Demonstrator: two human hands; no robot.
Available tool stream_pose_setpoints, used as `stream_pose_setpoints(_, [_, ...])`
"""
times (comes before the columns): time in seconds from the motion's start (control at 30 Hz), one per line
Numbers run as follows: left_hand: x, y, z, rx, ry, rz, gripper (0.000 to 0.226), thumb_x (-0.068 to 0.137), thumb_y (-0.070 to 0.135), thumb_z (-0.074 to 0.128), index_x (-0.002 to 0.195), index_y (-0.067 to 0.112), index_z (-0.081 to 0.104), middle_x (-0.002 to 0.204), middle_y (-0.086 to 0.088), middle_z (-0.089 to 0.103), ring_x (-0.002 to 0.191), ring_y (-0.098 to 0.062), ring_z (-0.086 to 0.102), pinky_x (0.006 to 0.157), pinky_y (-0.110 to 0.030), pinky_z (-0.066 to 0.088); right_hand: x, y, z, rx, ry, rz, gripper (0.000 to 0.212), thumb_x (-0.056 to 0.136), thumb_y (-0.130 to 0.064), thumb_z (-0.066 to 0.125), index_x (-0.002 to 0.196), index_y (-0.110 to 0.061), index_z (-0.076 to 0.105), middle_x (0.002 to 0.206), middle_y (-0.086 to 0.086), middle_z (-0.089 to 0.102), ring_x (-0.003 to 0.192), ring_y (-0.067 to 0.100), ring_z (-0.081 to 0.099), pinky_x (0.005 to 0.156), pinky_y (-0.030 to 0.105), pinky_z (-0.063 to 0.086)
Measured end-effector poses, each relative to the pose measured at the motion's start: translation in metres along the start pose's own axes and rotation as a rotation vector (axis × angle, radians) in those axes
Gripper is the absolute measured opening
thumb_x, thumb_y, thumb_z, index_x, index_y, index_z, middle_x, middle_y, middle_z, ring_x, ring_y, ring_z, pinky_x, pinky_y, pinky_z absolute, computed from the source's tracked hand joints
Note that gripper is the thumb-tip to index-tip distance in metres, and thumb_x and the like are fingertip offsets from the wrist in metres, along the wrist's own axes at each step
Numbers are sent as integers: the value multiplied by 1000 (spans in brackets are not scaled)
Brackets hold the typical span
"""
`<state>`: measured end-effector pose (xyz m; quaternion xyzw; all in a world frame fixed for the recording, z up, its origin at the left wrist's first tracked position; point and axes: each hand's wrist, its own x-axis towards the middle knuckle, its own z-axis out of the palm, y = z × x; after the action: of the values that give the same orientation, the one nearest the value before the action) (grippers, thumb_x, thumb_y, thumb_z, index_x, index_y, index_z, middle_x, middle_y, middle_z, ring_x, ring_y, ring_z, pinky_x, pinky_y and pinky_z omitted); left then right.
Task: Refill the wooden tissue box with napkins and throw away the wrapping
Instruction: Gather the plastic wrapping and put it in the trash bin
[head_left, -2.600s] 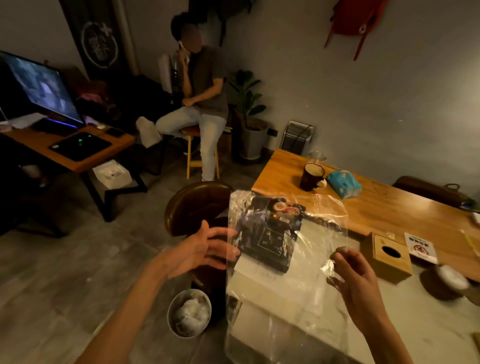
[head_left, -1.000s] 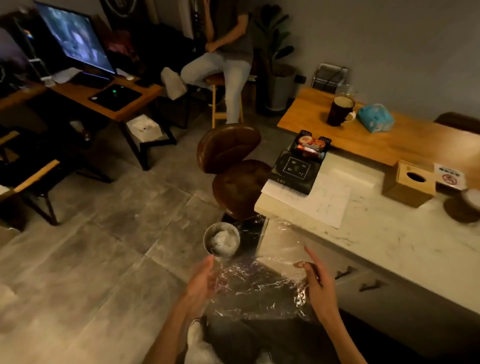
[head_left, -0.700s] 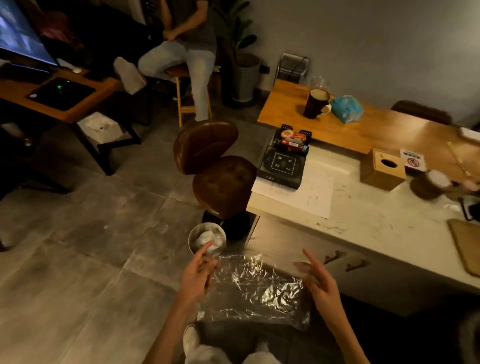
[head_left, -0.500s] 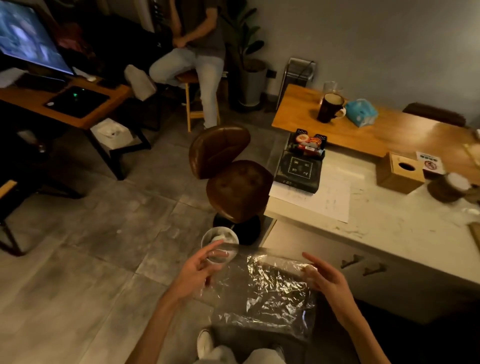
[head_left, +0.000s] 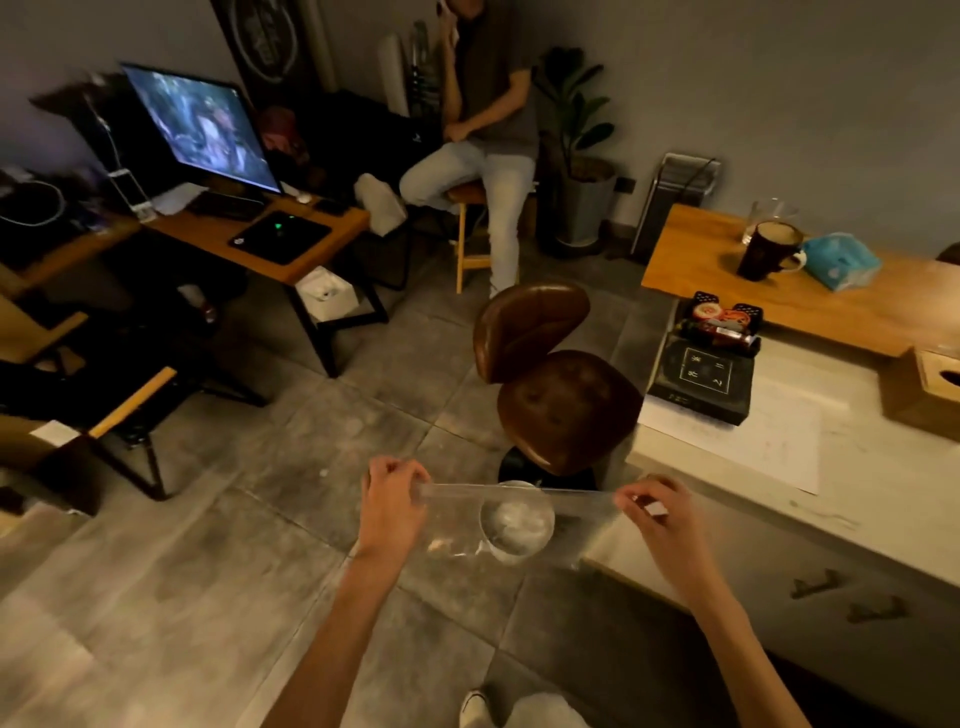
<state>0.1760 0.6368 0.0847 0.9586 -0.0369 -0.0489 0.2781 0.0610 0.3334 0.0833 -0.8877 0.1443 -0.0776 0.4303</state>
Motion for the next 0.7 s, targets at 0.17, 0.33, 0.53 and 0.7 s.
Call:
stream_pose_setpoints(0.17, [-1,14,0,83,-412,441,71,82,43,69,144,42,34,155,14,23,149,-14,5,123,-44,3,34,-61,18,-281,-172,-367,12,88,-30,62,95,-28,72,112,-16,55,113,9,45,97,28,41])
stream_pose_setpoints(0.33, [-2,33,11,-624,-446,183,24,89,7,65,96,29,72,103,-4,75,98,-20,70,89,-43,56,46,-98,22,-374,-24,-543,39,88,-43,56,126,-35,57,143,-7,44,142,18,26,115,39,26])
stream_pose_setpoints(0.53, [-1,17,-3,-1257,-387,-233,12,85,5,66,93,13,69,75,1,66,63,-11,60,54,-22,53,24,-52,21,228,-284,222,121,62,-75,70,147,-48,-12,163,-3,10,148,21,15,119,50,20])
stream_pose_setpoints(0.7, [2,8,-6,-1292,-418,-350,29,74,11,72,102,8,66,77,-2,68,65,-12,61,54,-21,54,7,-48,42,682,-239,385,69,86,-30,66,146,-22,34,112,2,71,107,19,66,98,42,52])
